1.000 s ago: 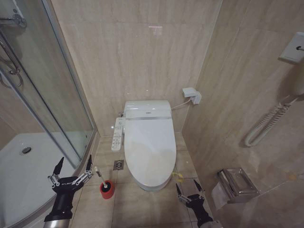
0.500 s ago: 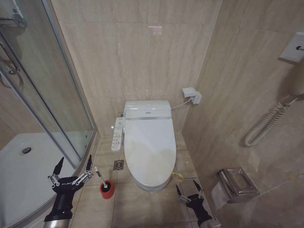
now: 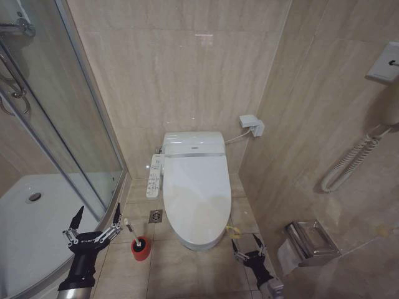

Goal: Open the toilet lid, clean the toilet bowl with a toilet brush, close the toilet lid, and flush.

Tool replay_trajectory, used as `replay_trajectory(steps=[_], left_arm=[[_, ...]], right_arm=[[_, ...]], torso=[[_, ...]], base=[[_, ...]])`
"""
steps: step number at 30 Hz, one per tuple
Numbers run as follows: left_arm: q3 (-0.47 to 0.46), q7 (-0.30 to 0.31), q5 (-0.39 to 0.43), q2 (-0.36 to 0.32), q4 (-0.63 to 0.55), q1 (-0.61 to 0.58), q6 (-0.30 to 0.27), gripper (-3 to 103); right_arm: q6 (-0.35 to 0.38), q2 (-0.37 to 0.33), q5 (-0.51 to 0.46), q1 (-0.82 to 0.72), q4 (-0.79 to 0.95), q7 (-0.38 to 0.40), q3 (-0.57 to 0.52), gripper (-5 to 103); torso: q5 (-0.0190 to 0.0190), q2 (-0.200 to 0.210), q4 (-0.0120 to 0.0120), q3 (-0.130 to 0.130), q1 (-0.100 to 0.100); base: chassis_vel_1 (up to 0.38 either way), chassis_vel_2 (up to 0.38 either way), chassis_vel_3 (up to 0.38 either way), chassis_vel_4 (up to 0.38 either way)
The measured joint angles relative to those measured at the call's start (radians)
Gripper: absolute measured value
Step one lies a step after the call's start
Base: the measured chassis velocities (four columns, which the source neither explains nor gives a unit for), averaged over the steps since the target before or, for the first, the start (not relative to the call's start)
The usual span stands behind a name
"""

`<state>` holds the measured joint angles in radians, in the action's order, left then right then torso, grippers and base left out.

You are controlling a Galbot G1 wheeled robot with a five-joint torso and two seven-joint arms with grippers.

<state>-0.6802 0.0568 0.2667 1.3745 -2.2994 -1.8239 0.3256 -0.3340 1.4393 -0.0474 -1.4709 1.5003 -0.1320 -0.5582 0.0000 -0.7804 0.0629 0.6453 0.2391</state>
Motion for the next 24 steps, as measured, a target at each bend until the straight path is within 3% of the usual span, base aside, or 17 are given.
replay_trajectory(steps=[24], left_arm=[[0.000, 0.000, 0.000, 0.000, 0.000, 0.000, 0.000, 100]], right_arm=[[-0.037, 0.002, 0.035, 0.124, -0.167, 0.036, 0.012, 100]], torso=[[0.0000, 0.000, 0.0000, 0.000, 0.000]], base=[[0.000, 0.000, 0.000, 0.000]])
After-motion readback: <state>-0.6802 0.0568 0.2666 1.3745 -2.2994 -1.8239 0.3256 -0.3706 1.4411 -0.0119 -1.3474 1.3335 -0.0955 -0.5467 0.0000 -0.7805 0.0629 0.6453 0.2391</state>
